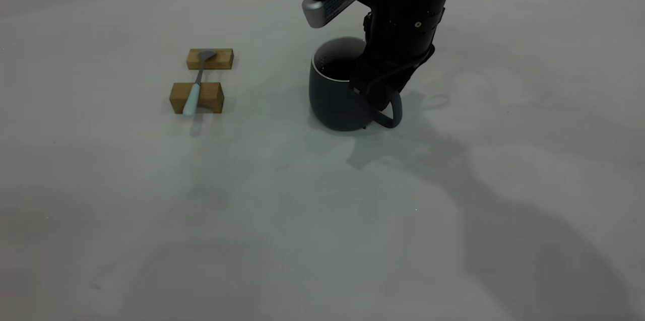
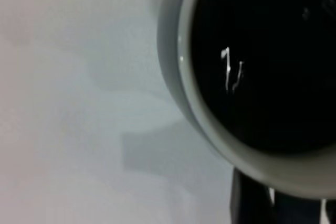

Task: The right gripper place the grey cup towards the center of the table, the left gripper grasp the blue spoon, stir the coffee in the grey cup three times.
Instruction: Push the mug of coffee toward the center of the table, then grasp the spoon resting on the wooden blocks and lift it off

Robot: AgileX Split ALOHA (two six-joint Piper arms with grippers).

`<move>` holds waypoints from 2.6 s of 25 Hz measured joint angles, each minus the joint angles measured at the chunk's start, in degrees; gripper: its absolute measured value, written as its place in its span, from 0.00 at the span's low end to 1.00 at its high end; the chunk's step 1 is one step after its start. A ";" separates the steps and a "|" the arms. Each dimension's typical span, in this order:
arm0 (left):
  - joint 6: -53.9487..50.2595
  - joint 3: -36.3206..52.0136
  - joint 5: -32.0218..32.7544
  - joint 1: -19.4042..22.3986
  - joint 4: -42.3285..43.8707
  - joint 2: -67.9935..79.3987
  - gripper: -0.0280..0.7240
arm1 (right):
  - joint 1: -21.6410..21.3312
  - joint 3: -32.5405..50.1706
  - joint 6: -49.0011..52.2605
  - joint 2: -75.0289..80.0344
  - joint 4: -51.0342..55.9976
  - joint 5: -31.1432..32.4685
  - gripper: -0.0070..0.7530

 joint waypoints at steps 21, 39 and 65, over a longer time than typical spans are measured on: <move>0.00 0.00 0.00 0.00 0.00 0.00 0.78 | -0.17 1.96 13.25 -45.60 -9.26 38.73 0.79; 0.00 0.00 0.00 0.00 0.00 0.00 0.78 | -2.29 53.29 22.14 -102.27 -4.83 34.81 0.83; 0.00 0.00 0.00 0.00 0.00 0.00 0.78 | -32.86 60.79 23.43 -134.49 -2.50 33.29 0.81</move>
